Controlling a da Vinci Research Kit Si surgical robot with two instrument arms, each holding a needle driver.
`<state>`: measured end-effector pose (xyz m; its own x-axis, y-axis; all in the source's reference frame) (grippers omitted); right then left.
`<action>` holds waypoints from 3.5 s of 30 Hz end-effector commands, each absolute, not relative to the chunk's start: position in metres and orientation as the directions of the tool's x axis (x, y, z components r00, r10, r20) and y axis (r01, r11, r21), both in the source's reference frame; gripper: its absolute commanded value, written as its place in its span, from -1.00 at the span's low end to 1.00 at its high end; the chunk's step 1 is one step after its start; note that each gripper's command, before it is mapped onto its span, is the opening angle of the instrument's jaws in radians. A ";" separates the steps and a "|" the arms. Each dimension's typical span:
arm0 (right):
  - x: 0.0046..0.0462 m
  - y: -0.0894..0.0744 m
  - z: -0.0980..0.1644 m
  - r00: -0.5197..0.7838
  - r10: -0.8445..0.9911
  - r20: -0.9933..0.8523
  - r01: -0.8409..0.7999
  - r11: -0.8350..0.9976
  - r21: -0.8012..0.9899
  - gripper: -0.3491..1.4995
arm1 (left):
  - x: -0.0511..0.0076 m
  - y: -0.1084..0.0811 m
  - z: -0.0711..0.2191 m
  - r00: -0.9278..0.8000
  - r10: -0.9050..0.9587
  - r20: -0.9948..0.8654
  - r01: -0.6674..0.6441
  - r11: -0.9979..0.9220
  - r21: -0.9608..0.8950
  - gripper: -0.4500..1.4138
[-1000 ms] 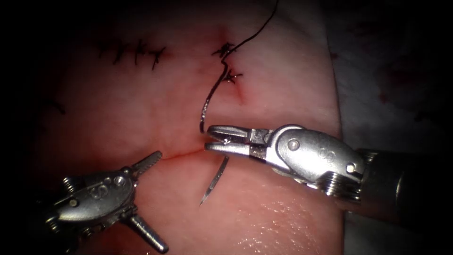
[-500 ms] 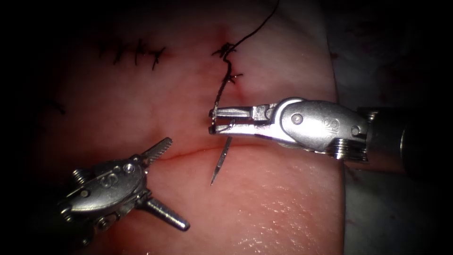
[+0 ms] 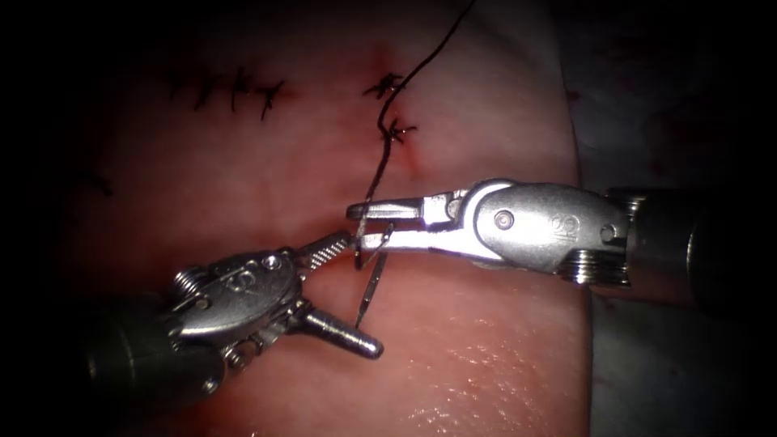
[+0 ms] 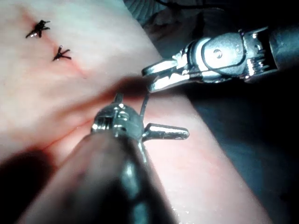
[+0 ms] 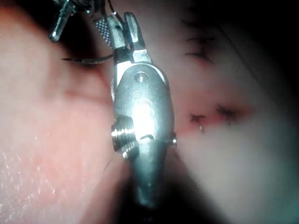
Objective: Wound Closure
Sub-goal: Pass the needle back to the left to adjust grip, then take the needle with the right gripper, then throw the needle through the top of the wound with the right needle driver.
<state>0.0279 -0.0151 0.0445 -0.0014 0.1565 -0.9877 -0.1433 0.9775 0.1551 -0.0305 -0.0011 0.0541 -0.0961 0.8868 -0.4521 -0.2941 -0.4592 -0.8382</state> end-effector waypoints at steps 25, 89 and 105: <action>0.0296 -0.016 0.044 -0.052 0.207 -0.977 -0.240 0.947 0.214 0.22 | -0.0306 0.000 0.056 -0.071 0.989 -0.130 -0.206 -0.143 -0.968 -1.00; 0.0287 -0.017 0.045 -0.004 0.398 -0.917 -0.382 0.847 0.369 -1.00 | -0.0297 -0.002 0.054 -0.101 0.897 -0.430 -0.254 -0.441 -0.861 0.82; 0.0322 -0.013 0.049 -0.004 0.301 -0.954 -0.211 0.932 0.295 -1.00 | -0.0249 -0.004 0.054 -0.263 0.693 -0.671 -0.321 -0.719 -0.616 0.68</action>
